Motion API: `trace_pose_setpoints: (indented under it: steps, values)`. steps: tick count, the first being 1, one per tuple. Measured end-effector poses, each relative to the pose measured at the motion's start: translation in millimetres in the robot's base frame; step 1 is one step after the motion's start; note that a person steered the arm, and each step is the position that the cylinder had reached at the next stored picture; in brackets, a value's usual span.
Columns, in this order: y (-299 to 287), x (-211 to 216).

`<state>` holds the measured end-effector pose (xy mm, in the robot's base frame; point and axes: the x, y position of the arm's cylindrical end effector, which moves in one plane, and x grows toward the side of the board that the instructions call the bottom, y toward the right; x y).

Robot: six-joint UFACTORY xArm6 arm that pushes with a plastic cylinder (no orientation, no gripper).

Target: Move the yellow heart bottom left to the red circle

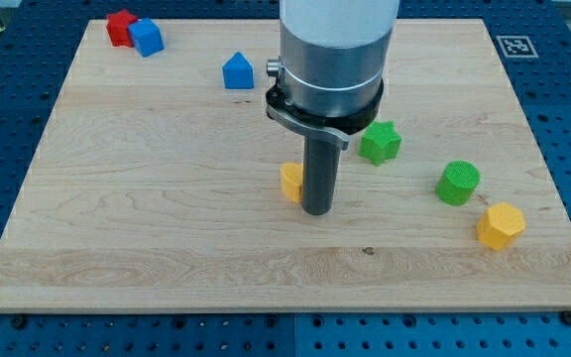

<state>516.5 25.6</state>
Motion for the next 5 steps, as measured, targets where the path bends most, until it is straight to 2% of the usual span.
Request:
trace_pose_setpoints:
  steps: [2,5]
  values:
    - [-12,-15]
    - [-62,-16]
